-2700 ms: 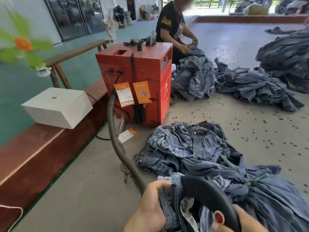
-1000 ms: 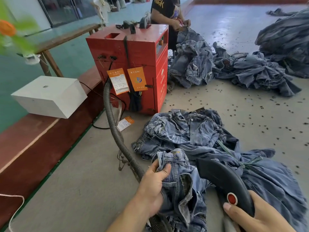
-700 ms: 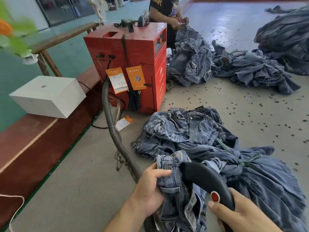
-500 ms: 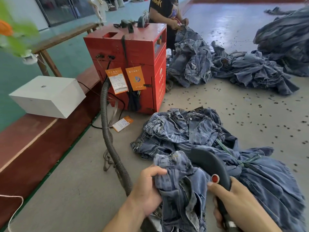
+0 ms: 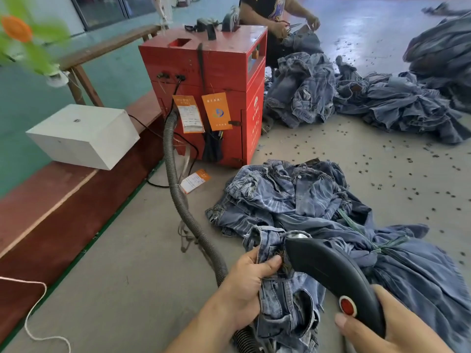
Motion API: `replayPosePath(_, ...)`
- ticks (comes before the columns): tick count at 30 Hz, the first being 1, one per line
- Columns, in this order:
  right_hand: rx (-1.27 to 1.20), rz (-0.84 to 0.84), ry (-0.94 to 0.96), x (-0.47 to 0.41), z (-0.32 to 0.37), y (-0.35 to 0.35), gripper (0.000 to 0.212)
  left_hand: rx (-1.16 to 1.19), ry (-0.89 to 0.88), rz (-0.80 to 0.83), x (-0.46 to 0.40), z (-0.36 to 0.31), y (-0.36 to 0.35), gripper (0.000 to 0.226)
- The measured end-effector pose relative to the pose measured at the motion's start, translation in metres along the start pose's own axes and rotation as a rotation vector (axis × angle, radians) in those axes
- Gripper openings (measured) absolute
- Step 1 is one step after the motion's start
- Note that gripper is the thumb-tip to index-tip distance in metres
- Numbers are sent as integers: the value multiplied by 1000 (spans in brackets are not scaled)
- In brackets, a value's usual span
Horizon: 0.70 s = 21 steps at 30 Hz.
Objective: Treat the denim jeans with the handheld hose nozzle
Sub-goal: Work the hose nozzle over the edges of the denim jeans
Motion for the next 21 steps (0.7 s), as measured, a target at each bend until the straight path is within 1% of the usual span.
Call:
replayPosePath(3,45,37,22,-15,1,-2,23,-41,-37,0,1,1,0,33)
replayPosePath(4,53,23,26,-20,1,1,22,-49,-43,-12,0,1,1,35)
replayPosePath(7,84,-106,37,-24,-1,22,22,-58,-60,-36,-2,-1,8,36)
replayPosePath(9,88,-162,71,-24,0,34,23,-70,-62,-23,-5,-5,9,43)
replayPosePath(10,88,-136,86,-25,0,33,23,-83,-61,-6,-5,-6,7,46)
replayPosePath(11,94,-69,89,-25,0,28,23,-119,-66,3,-6,-7,5,48)
replayPosePath(13,99,117,65,-25,-1,9,23,-256,-109,-25,-7,-10,5,50)
replayPosePath(14,85,179,55,-27,-1,1,24,-322,-130,-45,-7,-11,4,54)
replayPosePath(15,68,202,54,-30,-1,-2,26,-352,-140,-55,-7,-11,3,58)
replayPosePath(16,55,189,55,-34,-1,-1,27,-361,-146,-59,-7,-10,1,61)
replayPosePath(19,14,78,50,-41,-8,17,26,-367,-172,-28,-3,-10,-6,64)
replayPosePath(21,17,16,77,-38,-14,30,25,-336,-152,-13,-5,-11,-6,70)
Point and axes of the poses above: each hand's wrist, its own x-axis away from the middle knuckle, its own y-axis out of the back of the hand, z = x × y, the point moved 10 cm from there along -x, towards the middle knuckle, and after that the axes turned 11 degrees about y, right-handed, at the moved point
